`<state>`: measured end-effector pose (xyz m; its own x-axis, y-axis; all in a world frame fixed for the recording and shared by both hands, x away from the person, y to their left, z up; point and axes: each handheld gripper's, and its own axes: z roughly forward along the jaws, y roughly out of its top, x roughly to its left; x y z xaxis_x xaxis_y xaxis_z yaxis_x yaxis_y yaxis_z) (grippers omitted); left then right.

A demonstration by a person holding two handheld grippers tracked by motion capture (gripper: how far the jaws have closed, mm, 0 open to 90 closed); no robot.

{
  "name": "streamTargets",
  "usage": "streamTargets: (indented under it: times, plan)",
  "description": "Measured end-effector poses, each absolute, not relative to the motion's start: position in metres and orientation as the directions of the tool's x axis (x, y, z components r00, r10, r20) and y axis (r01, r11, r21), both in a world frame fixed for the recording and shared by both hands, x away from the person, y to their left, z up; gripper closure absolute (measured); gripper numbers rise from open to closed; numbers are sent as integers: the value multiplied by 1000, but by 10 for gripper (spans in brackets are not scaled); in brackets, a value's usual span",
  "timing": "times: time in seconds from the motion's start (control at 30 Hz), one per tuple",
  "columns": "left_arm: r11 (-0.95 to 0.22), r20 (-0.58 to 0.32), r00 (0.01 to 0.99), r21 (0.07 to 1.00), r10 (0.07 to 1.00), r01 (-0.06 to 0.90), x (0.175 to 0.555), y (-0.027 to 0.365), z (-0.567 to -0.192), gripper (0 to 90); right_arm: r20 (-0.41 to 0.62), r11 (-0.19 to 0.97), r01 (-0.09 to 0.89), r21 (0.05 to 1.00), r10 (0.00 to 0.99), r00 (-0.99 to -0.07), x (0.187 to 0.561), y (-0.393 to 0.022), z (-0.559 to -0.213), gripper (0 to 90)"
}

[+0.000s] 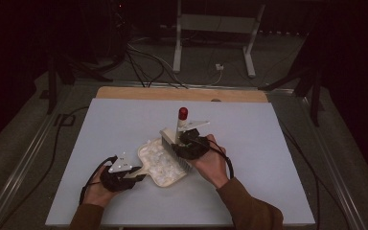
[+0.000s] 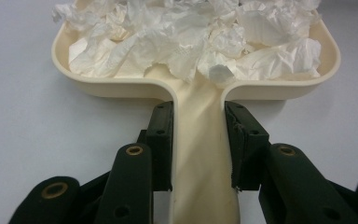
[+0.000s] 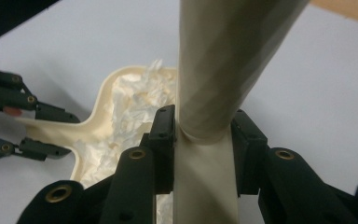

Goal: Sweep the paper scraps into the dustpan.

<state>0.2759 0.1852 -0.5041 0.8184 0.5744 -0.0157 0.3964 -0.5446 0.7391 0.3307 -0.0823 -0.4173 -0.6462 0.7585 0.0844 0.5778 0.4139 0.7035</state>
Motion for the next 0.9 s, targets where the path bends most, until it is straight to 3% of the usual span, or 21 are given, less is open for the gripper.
streamTargets:
  times: [0.47, 0.9]
  plan:
    - [-525, -16, 818, 760, 575, 384, 276, 188, -502, 669, 113, 352, 580, 735, 780, -616, 338, -98, -404, 673]
    - [-500, -18, 799, 772, 600, 393, 275, 192, -499, 669, 73, 356, 592, 723, 813, -577, 351, -113, -413, 673]
